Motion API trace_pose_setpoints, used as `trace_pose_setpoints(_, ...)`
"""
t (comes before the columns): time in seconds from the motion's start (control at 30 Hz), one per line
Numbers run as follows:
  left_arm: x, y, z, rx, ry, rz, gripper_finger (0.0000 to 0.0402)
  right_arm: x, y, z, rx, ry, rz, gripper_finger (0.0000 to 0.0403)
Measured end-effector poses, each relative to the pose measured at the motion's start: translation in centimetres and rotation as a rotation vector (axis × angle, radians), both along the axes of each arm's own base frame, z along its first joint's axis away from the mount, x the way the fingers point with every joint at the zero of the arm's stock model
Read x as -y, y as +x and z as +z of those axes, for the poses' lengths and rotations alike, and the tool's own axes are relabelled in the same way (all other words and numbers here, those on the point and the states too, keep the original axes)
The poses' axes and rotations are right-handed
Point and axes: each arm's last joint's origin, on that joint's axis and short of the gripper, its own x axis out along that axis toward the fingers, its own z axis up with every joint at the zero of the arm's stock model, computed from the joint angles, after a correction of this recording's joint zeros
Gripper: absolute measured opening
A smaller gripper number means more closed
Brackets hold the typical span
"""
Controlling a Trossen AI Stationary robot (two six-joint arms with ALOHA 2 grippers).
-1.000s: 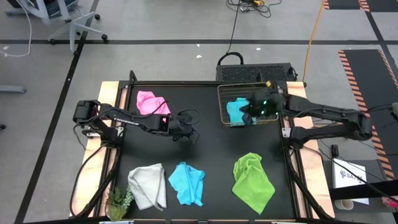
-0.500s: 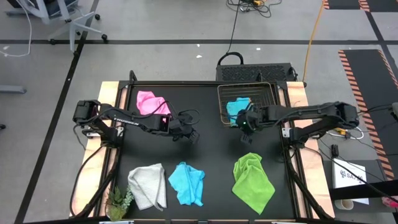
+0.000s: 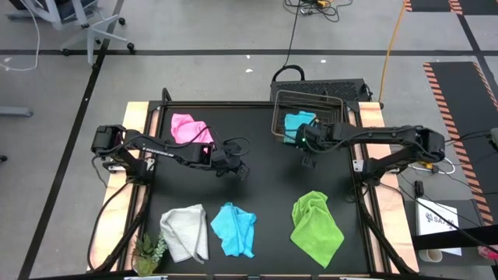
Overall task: Fold microfiber towels
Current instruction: Adjust the gold wire basket on the table, then fold the pink towel
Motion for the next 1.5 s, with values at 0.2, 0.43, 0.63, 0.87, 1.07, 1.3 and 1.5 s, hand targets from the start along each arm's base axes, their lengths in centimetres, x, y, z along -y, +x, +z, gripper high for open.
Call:
trace_pose_setpoints(0.2,0.0,0.0,0.0,-0.001,0.002,-0.004,0.0067,1.4,-1.4,0.6,-0.060,-0.066,-0.022,0.0000)
trace_pose_setpoints(0.43,0.0,0.0,0.0,-0.003,0.003,-0.015,0.0067,2.1,-2.9,1.7,-0.048,-0.082,-0.075,0.0000)
trace_pose_setpoints(0.63,0.0,0.0,0.0,-0.006,0.008,-0.021,0.0067,1.3,-3.4,2.9,0.074,-0.039,-0.114,0.0000)
trace_pose_setpoints(0.87,-0.1,0.0,0.0,-0.007,0.013,-0.024,0.0067,-0.8,-3.0,3.7,0.181,0.048,-0.095,0.0000)
trace_pose_setpoints(1.07,0.0,0.0,0.0,-0.010,0.002,-0.042,0.0067,-2.7,-1.6,4.0,0.282,0.070,-0.051,0.0000)
trace_pose_setpoints(1.3,0.1,-0.4,-0.4,-0.065,-0.023,-0.054,0.0067,-4.1,-0.2,4.7,0.431,0.078,0.001,0.0000)
trace_pose_setpoints(1.5,0.2,-1.0,0.8,-0.036,-0.056,-0.074,0.0067,-4.6,-0.1,4.7,0.446,0.146,-0.002,0.0000)
